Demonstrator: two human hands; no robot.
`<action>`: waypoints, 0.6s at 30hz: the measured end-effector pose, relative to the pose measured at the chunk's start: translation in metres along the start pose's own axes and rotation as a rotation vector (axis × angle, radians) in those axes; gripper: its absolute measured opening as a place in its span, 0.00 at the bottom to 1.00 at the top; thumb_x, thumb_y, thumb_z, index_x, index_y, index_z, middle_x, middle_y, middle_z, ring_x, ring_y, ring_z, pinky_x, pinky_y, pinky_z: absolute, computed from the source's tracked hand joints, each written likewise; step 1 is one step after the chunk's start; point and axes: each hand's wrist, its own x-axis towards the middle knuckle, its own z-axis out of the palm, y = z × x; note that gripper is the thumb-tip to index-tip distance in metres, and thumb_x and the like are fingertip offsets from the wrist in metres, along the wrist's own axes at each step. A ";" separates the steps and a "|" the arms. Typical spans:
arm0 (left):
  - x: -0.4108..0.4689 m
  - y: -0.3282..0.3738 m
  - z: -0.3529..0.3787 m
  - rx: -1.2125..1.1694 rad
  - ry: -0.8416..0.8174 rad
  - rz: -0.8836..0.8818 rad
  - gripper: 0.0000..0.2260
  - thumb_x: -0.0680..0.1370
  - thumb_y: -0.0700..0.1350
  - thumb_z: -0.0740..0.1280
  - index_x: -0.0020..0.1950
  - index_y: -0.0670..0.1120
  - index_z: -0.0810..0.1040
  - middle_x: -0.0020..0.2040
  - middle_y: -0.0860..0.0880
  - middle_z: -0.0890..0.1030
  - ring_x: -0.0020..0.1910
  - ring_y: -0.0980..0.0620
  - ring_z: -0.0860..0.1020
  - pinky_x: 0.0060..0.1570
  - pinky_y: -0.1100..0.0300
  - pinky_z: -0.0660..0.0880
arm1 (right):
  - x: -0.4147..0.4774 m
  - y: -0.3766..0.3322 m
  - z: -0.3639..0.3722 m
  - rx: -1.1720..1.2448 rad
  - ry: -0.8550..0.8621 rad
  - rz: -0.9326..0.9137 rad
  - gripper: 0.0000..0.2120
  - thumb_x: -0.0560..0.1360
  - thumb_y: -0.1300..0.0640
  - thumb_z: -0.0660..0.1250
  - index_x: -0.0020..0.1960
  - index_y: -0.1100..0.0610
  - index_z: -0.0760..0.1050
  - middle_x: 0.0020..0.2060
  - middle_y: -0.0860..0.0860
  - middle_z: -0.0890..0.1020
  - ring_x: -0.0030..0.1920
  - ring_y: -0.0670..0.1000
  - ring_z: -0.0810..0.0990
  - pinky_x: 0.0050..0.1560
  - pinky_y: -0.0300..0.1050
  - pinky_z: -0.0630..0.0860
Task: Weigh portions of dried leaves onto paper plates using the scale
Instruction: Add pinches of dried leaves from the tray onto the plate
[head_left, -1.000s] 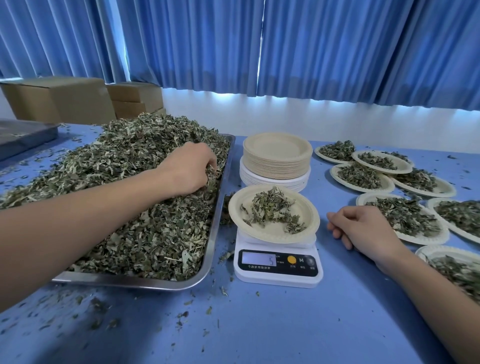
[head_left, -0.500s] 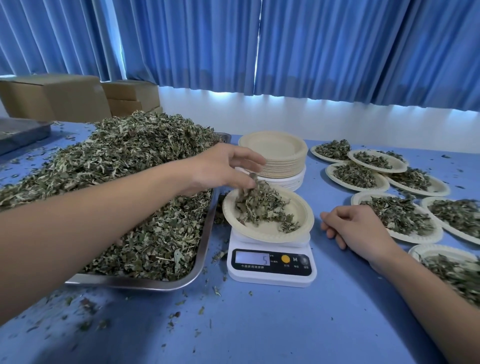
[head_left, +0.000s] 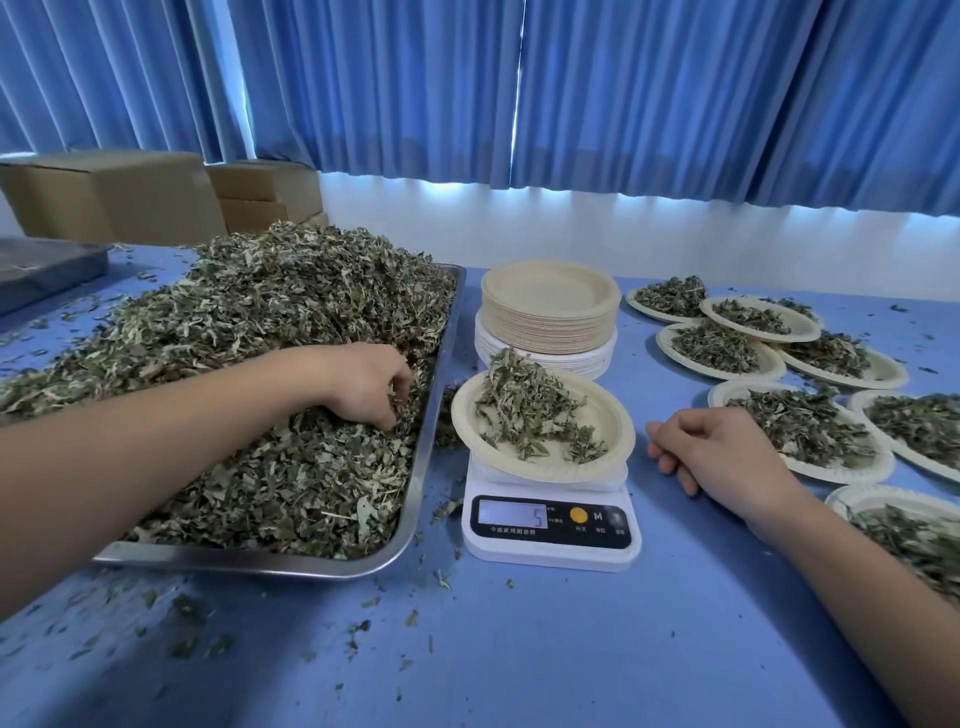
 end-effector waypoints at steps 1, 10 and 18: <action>0.000 0.001 0.002 0.004 0.039 -0.003 0.18 0.74 0.46 0.74 0.64 0.50 0.77 0.58 0.50 0.75 0.50 0.49 0.76 0.49 0.60 0.72 | 0.000 0.000 0.000 0.000 0.000 0.001 0.17 0.81 0.55 0.68 0.36 0.64 0.80 0.27 0.54 0.80 0.23 0.49 0.70 0.29 0.40 0.70; 0.005 0.004 -0.005 -0.093 0.280 0.005 0.11 0.70 0.43 0.79 0.49 0.50 0.82 0.54 0.47 0.81 0.48 0.48 0.78 0.47 0.58 0.75 | 0.001 0.000 0.000 0.010 -0.003 0.005 0.17 0.80 0.55 0.68 0.36 0.64 0.80 0.28 0.54 0.80 0.23 0.49 0.70 0.29 0.39 0.70; 0.004 0.005 -0.012 -0.117 0.365 0.030 0.10 0.73 0.36 0.73 0.50 0.49 0.84 0.53 0.49 0.82 0.40 0.54 0.78 0.38 0.66 0.72 | -0.001 -0.002 0.001 0.012 -0.006 0.005 0.17 0.81 0.56 0.68 0.37 0.65 0.80 0.28 0.54 0.80 0.23 0.50 0.70 0.29 0.41 0.70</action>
